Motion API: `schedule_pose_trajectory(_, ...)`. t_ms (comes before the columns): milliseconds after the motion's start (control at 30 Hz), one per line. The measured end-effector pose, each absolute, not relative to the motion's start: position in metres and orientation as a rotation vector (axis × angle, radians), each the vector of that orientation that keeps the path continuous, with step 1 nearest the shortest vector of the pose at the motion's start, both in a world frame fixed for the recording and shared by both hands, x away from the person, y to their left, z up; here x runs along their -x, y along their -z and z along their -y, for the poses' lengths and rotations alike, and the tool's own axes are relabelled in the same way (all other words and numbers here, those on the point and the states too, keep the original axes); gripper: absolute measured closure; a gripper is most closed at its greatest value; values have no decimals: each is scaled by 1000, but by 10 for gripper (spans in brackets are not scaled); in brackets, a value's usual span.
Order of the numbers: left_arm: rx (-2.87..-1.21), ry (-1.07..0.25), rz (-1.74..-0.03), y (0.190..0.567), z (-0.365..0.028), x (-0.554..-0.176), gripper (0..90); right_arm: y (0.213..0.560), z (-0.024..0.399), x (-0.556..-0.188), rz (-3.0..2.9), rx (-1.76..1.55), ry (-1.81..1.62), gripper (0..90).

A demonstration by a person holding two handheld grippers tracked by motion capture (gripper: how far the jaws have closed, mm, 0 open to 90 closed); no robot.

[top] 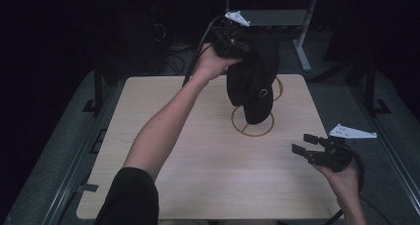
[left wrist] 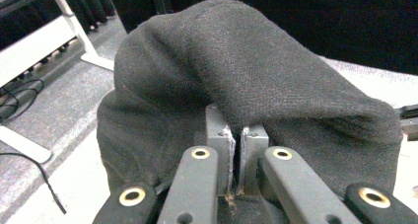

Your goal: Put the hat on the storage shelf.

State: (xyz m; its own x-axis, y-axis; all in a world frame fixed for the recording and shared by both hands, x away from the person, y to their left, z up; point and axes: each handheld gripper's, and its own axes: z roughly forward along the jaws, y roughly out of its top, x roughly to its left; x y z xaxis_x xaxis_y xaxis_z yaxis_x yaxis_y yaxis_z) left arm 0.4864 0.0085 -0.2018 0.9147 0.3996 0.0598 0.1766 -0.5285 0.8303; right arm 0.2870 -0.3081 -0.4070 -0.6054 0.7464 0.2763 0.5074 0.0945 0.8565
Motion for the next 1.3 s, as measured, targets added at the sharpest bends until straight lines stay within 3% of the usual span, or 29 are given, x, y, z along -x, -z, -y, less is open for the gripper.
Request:
schedule_pose_trajectory(400, -2241, -271, -370, 219, 23, -483, 854, 412, 310, -286, -2152, -1266, -1506, 251)
schedule_pose_trajectory(867, -2244, -235, -348, 222, 31, -479, 647, 417, 306, -287, -2178, -1277, -1494, 248)
schedule_pose_trajectory(1300, -2237, -249, -373, 218, 19, -473, 579, 420, 308, -285, -2175, -1285, -1470, 231)
